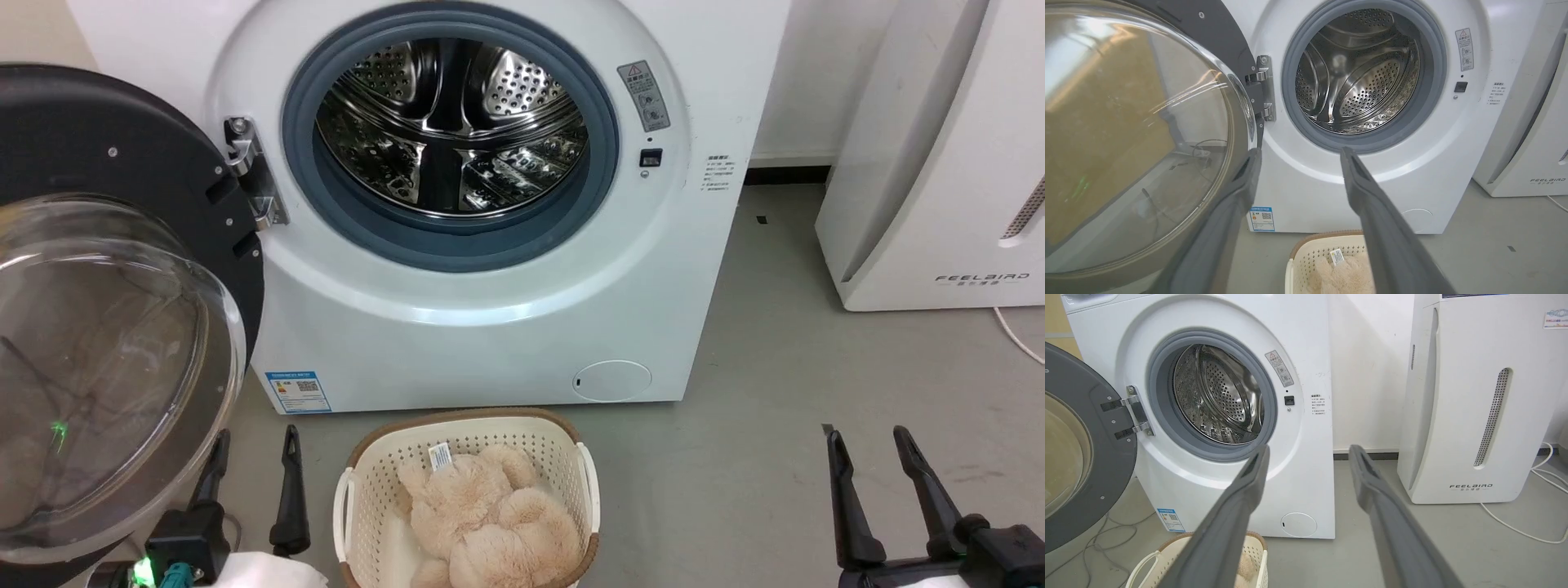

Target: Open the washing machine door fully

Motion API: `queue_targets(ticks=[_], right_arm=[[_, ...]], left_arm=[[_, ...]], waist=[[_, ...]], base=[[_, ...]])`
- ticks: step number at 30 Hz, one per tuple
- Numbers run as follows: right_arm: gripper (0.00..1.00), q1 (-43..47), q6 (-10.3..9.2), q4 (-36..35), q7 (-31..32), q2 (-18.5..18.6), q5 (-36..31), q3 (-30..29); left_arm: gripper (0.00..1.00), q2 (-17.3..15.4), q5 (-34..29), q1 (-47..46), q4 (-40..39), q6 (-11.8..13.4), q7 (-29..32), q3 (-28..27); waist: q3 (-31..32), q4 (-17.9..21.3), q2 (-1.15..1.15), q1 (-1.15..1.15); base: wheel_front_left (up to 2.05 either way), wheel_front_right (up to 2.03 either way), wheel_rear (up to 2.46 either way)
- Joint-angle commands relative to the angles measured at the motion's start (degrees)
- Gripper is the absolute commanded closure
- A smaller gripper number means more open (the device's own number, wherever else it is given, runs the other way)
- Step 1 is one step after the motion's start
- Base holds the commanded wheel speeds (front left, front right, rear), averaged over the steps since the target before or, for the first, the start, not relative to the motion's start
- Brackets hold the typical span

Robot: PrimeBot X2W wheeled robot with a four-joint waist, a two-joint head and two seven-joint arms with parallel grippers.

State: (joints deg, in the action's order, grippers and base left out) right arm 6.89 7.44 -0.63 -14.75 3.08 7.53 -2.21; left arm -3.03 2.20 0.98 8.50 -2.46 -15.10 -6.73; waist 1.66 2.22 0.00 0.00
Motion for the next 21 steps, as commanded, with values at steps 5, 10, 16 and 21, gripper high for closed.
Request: queue_targets(ticks=[5, 10, 16, 21], right_arm=[[1.0, -0.11, 0.0, 0.04, 0.08, 0.01, -0.02, -0.02], [1.0, -0.39, 0.0, 0.06, 0.67, 0.0, -0.32, 0.07], [1.0, -0.66, 0.0, 0.08, 1.26, -0.01, -0.62, 0.16], [1.0, -0.93, 0.01, 0.11, 1.85, -0.02, -0.92, 0.25]], left_arm=[[1.0, 0.03, -0.06, 0.22, 0.14, 0.28, 0.06, 0.2], [1.0, 0.04, -0.15, 0.17, -0.21, 0.37, 0.66, 0.46], [1.0, 0.04, -0.24, 0.12, -0.55, 0.46, 1.27, 0.73], [1.0, 0.05, -0.32, 0.07, -0.9, 0.55, 1.87, 0.99]], waist=[[0.07, 0.12, 0.0, 0.0], [0.0, 0.03, 0.0, 0.0], [-0.07, -0.07, 0.0, 0.0], [-0.14, -0.16, 0.0, 0.0]], base=[[0.0, 0.0, 0.0], [0.0, 0.0, 0.0], [0.0, 0.0, 0.0], [0.0, 0.0, 0.0]])
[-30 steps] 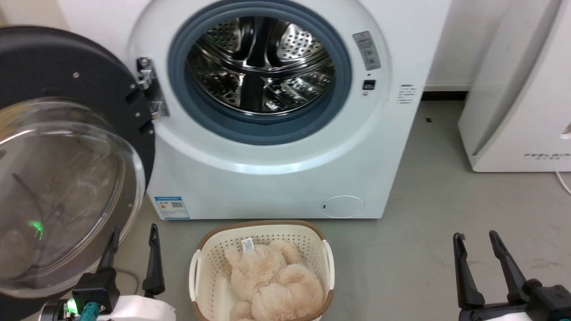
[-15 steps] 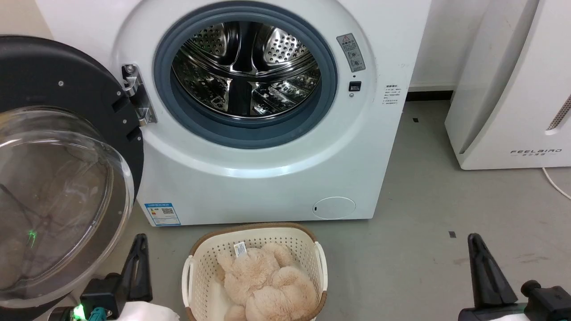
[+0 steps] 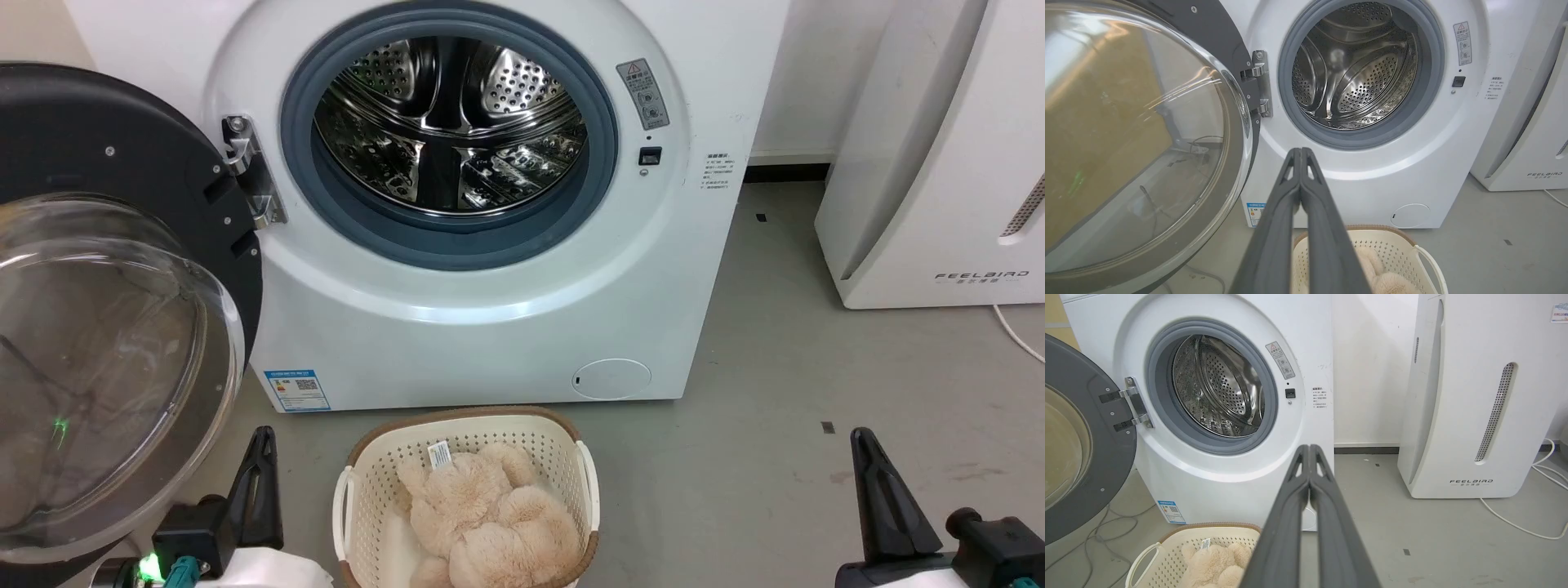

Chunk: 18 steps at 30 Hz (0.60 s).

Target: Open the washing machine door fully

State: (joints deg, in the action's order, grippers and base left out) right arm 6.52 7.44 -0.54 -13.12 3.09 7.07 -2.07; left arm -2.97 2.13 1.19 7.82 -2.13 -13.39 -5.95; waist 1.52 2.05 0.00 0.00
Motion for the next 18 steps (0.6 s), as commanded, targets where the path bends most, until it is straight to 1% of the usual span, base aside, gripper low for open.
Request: queue_targets(ticks=[1, 18], right_arm=[[1.0, -0.62, 0.01, 0.02, 0.34, -0.03, -0.52, 0.12], [1.0, -1.54, 0.01, 0.11, 2.34, -0.06, -1.55, 0.43]], left_arm=[[1.0, -0.01, -0.26, -0.15, -0.29, 0.23, 0.28, 0.26], [1.0, 0.01, -0.55, -0.31, -1.47, 0.53, 2.33, 1.15]], waist=[[-0.01, -0.02, 0.0, 0.0], [-0.25, -0.34, 0.0, 0.0]], base=[[0.0, 0.0, 0.0], [0.0, 0.0, 0.0]])
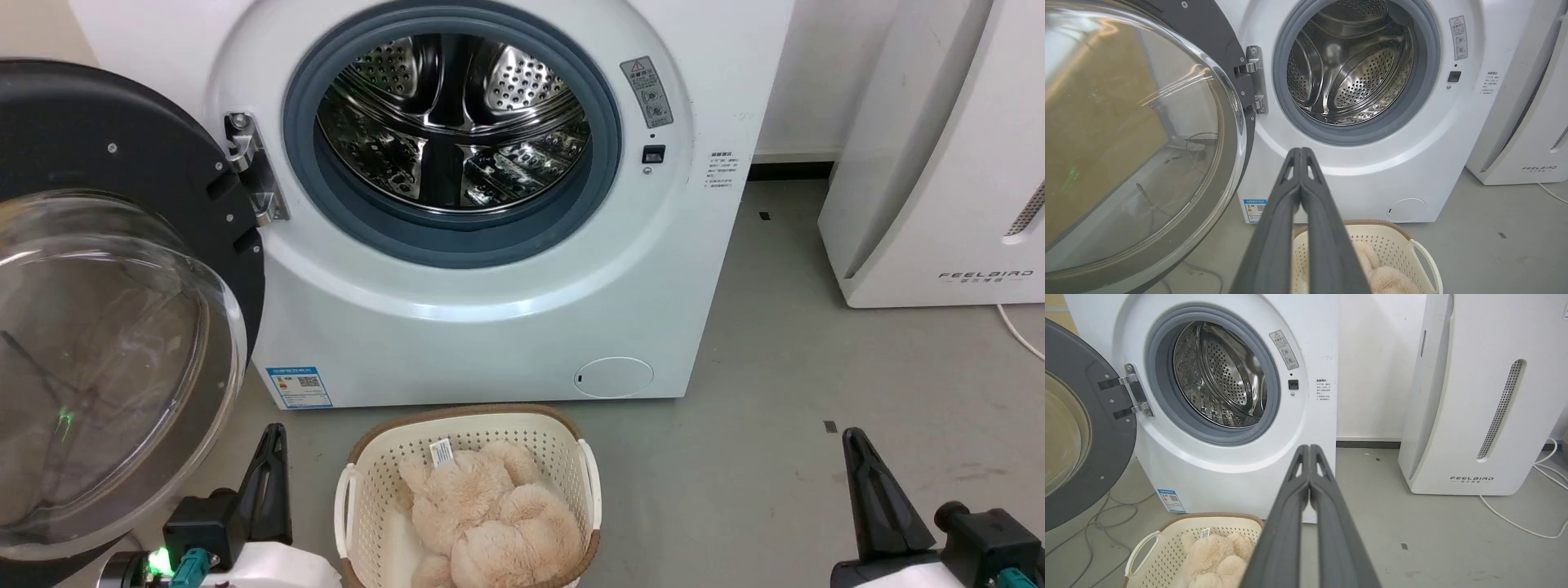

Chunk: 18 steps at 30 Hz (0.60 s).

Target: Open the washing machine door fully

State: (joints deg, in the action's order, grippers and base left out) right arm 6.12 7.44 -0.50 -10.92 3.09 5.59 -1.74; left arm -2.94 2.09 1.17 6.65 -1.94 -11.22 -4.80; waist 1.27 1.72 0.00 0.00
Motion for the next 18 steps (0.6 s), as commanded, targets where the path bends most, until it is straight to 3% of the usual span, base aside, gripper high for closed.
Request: queue_targets(ticks=[1, 18], right_arm=[[1.0, -1.19, 0.01, 0.07, 0.25, -0.06, -0.12, 0.11], [1.0, -2.12, 0.02, 0.15, 2.25, -0.09, -1.15, 0.42]], left_arm=[[1.0, -0.02, -0.54, -0.31, -0.37, 0.36, 0.29, 0.05], [1.0, -0.01, -0.83, -0.47, -1.55, 0.66, 2.34, 0.94]], waist=[[-0.01, -0.02, 0.0, 0.0], [-0.25, -0.34, 0.0, 0.0]], base=[[0.0, 0.0, 0.0], [0.0, 0.0, 0.0]])
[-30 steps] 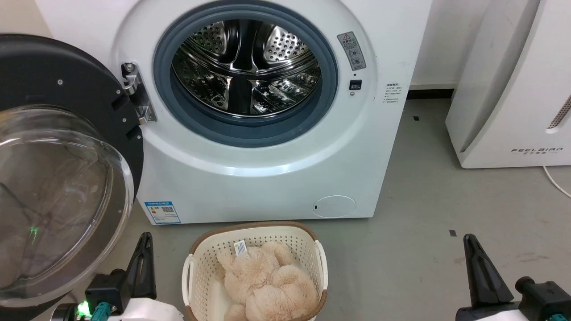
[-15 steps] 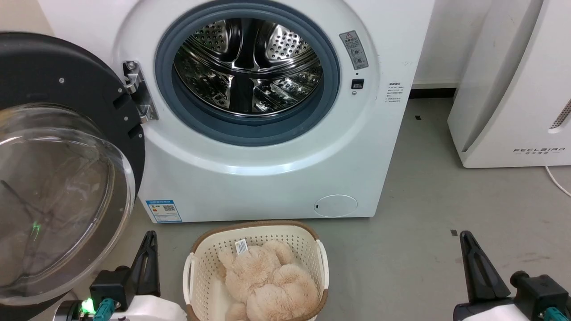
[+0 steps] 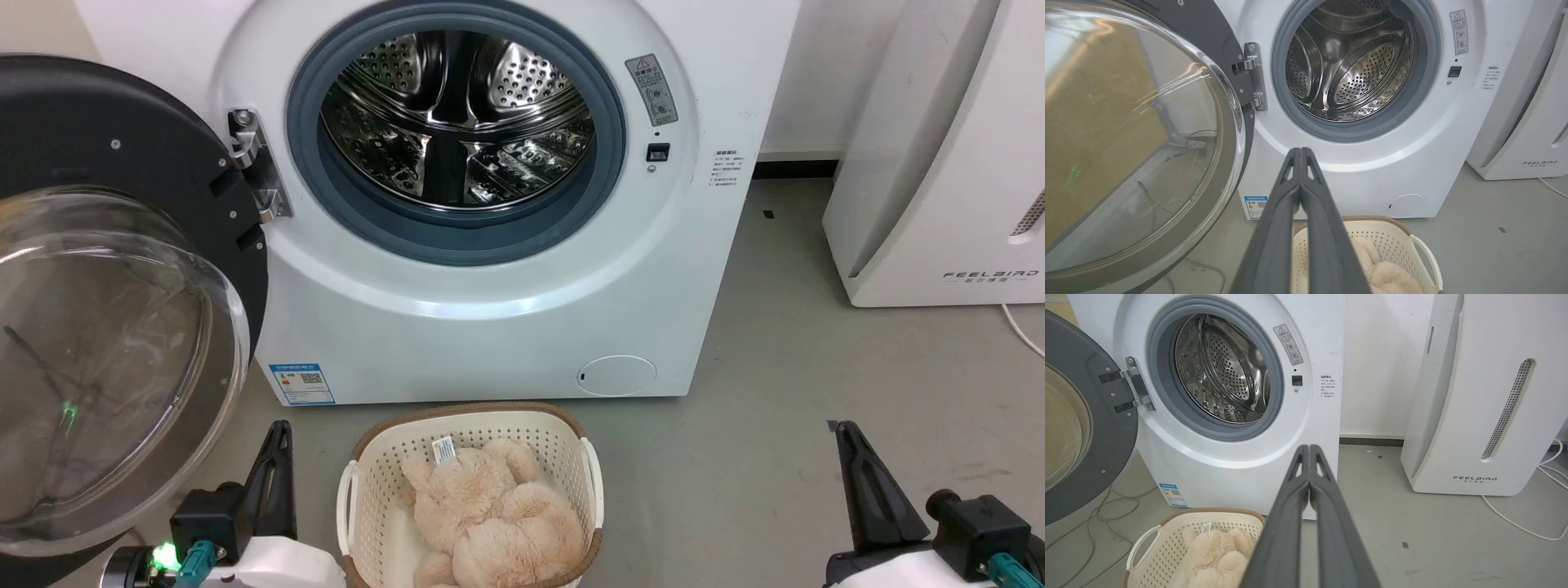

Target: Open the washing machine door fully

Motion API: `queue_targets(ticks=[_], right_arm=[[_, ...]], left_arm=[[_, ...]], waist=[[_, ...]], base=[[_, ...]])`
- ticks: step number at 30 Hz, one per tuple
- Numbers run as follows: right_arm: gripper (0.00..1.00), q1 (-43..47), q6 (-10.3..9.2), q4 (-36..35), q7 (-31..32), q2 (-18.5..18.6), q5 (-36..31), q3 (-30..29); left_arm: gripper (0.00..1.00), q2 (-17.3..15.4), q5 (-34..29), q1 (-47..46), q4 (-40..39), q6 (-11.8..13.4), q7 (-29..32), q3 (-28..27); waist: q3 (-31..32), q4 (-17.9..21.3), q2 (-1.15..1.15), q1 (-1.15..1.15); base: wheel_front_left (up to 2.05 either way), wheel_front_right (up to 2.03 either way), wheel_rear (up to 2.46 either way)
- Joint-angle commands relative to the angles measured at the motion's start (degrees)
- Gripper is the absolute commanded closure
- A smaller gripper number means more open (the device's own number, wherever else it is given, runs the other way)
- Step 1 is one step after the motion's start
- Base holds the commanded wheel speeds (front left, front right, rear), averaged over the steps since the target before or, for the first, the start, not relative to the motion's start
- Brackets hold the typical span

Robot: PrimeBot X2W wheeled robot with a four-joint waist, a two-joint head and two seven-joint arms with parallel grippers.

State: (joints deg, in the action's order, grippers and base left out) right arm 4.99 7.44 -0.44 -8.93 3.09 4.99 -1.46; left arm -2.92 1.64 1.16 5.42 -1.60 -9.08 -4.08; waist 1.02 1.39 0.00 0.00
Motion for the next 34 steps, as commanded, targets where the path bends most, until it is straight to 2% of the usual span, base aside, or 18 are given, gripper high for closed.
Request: queue_targets(ticks=[1, 34], right_arm=[[1.0, -1.04, 0.02, 0.1, 0.38, -0.09, -0.62, 0.15], [1.0, -2.83, 0.03, 0.26, 4.26, -0.15, -2.6, 0.74]], left_arm=[[1.0, -0.03, -0.4, -0.46, -0.39, 0.33, 0.31, 0.28], [1.0, 0.0, -0.96, -0.78, -2.67, 0.91, 4.3, 2.01]], waist=[[-0.02, -0.02, 0.0, 0.0], [-0.47, -0.64, 0.0, 0.0]], base=[[0.0, 0.0, 0.0], [0.0, 0.0, 0.0]])
